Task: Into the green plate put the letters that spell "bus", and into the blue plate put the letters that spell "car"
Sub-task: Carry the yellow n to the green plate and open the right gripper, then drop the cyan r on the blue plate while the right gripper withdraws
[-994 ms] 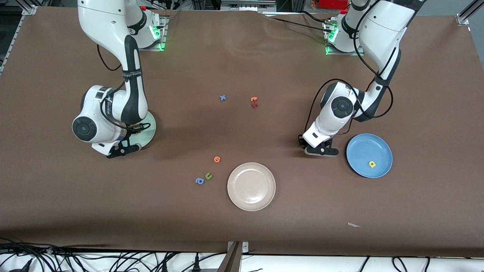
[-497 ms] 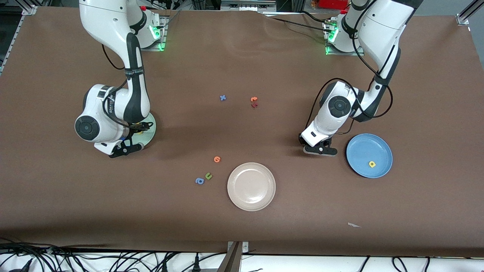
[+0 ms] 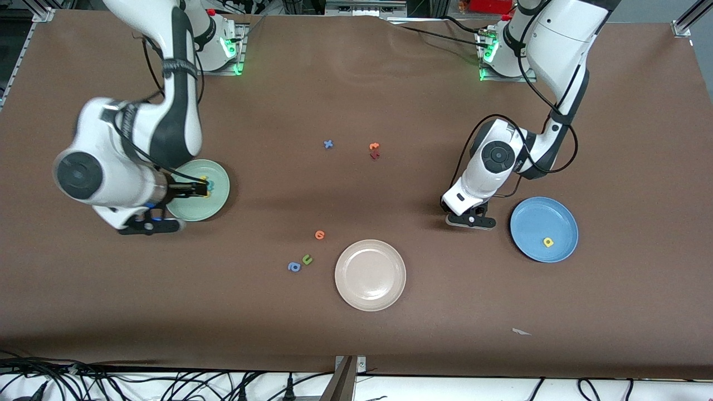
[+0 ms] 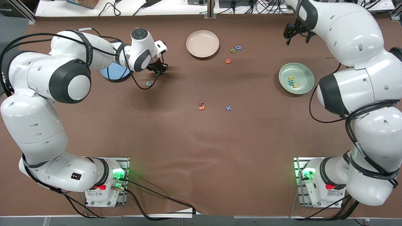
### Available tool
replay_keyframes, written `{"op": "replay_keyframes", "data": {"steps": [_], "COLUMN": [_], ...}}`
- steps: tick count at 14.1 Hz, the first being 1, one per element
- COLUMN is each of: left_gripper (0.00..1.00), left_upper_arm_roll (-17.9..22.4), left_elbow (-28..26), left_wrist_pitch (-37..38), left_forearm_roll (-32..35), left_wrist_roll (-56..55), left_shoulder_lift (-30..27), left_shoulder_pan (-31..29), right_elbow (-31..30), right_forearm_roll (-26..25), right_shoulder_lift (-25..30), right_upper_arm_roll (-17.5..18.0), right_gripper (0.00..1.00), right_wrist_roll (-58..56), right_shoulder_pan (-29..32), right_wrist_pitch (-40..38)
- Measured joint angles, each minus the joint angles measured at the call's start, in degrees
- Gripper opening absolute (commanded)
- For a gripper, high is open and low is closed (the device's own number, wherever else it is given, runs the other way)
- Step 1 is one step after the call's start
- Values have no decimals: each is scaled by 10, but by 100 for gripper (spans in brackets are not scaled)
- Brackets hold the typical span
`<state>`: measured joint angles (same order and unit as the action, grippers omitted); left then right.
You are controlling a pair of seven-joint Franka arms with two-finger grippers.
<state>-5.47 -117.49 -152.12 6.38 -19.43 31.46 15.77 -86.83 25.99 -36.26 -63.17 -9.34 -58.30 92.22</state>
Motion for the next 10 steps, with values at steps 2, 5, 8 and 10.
{"op": "replay_keyframes", "data": {"steps": [2, 5, 8, 10], "left_gripper": [15, 12, 10, 10], "left_upper_arm_roll": [0, 0, 11, 26], "left_elbow": [0, 0, 6, 21], "left_wrist_pitch": [1, 1, 32, 86], "left_forearm_roll": [1, 6, 6, 6], "left_wrist_roll": [1, 1, 7, 38], "left_shoulder_lift": [0, 0, -8, -28], "left_shoulder_pan": [0, 1, 1, -5], "right_elbow": [38, 67, 64, 62], "right_forearm_roll": [0, -5, -66, -122], "right_shoulder_lift": [3, 12, 50, 90], "right_upper_arm_roll": [-66, -83, -4, 99], "right_gripper": [100, 100, 100, 100], "right_wrist_roll": [3, 7, 19, 55], "right_shoulder_pan": [-36, -56, -21, 45], "right_wrist_pitch": [-51, -92, -96, -96]}}
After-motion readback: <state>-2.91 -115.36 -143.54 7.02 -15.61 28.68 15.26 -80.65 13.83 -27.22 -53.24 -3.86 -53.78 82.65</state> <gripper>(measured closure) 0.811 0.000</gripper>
